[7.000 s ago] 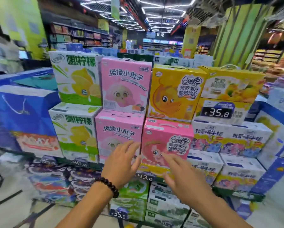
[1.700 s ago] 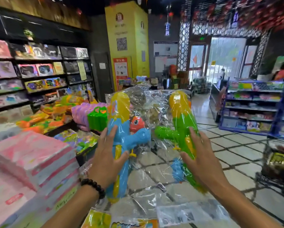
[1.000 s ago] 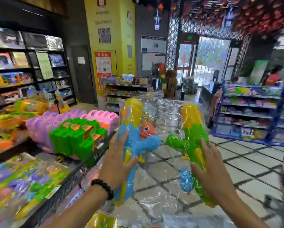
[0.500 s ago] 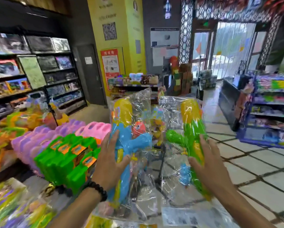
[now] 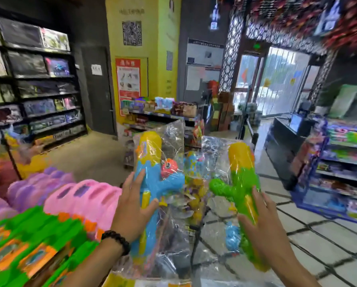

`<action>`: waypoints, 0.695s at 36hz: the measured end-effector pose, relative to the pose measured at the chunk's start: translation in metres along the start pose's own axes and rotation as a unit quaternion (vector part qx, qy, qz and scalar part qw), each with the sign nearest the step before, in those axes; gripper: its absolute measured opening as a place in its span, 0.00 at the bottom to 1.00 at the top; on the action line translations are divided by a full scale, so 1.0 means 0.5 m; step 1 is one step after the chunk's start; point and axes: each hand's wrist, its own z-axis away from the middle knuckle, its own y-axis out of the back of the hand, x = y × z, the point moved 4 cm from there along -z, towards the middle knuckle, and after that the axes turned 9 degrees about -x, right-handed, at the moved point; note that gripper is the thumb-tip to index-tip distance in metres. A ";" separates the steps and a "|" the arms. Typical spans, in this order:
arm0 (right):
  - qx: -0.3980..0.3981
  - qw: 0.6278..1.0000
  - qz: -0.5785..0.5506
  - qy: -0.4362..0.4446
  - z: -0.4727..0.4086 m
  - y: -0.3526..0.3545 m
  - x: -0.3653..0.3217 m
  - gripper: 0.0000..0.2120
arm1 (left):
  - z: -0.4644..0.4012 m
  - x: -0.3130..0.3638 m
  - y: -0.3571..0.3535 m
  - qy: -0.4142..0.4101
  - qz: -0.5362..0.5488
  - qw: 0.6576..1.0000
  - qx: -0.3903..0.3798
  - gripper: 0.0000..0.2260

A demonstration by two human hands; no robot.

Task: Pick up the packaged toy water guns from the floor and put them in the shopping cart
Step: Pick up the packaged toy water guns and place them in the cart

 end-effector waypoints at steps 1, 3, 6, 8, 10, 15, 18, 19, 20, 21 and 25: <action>0.006 1.000 0.002 -0.005 -0.030 -0.004 -0.003 0.41 | -0.043 -0.013 -0.008 0.002 0.007 1.000 -0.002 0.41; 0.011 1.000 0.010 -0.025 -0.082 -0.013 0.000 0.41 | -0.119 -0.040 -0.030 0.009 0.009 1.000 -0.015 0.41; 0.017 0.999 0.006 -0.033 -0.160 -0.039 0.015 0.41 | -0.210 -0.060 -0.063 -0.010 0.009 0.999 -0.045 0.41; 0.020 0.999 0.003 -0.039 -0.221 -0.057 0.026 0.41 | -0.265 -0.076 -0.083 -0.019 -0.005 0.998 -0.051 0.41; 0.021 0.999 -0.006 -0.047 -0.284 -0.076 0.036 0.41 | -0.314 -0.101 -0.104 -0.020 -0.016 0.998 -0.050 0.41; 0.005 0.999 -0.020 -0.048 -0.441 -0.139 0.073 0.41 | -0.444 -0.174 -0.168 0.002 -0.008 0.998 -0.065 0.42; 0.001 1.000 -0.015 -0.027 -0.546 -0.166 0.103 0.41 | -0.546 -0.198 -0.214 0.007 -0.008 0.998 -0.068 0.42; -0.008 0.999 -0.012 -0.031 -0.581 -0.175 0.117 0.41 | -0.580 -0.204 -0.232 0.016 -0.018 0.997 -0.071 0.41; -0.014 0.999 -0.013 -0.031 -0.617 -0.182 0.130 0.41 | -0.612 -0.209 -0.250 0.026 -0.023 0.997 -0.074 0.41; -0.013 1.000 -0.017 -0.022 -0.657 -0.190 0.141 0.41 | -0.644 -0.211 -0.266 0.031 -0.020 0.997 -0.074 0.40; -0.012 1.000 -0.018 0.001 -0.829 -0.218 0.170 0.42 | -0.780 -0.214 -0.325 0.025 -0.020 0.997 -0.075 0.40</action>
